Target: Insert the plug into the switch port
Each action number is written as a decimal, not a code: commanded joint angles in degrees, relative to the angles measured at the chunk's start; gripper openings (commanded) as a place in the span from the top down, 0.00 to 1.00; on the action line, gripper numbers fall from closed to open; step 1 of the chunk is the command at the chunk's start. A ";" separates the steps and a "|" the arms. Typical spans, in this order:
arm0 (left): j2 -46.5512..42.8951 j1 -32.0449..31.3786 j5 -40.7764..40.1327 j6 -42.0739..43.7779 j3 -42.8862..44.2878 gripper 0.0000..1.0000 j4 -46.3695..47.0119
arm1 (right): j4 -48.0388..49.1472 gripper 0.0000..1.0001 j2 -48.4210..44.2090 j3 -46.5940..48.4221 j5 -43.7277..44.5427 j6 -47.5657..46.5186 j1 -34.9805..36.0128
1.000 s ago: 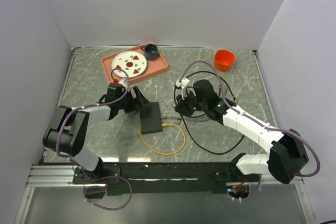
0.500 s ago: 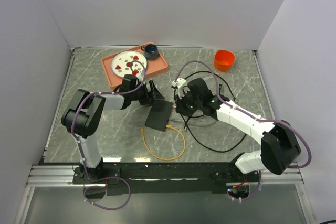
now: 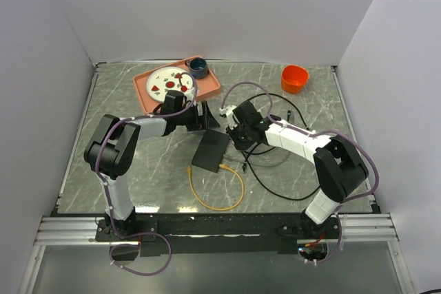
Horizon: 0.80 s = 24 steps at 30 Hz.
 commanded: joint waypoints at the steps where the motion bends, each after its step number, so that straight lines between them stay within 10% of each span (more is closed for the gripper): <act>1: 0.30 -0.24 2.27 2.52 0.29 0.10 -0.87 | -0.77 1.00 0.83 3.34 3.77 -1.47 -0.15; 24: -4.97 -0.24 0.78 2.69 -7.63 0.07 -2.01 | -0.16 1.00 7.16 5.19 9.67 -4.99 6.09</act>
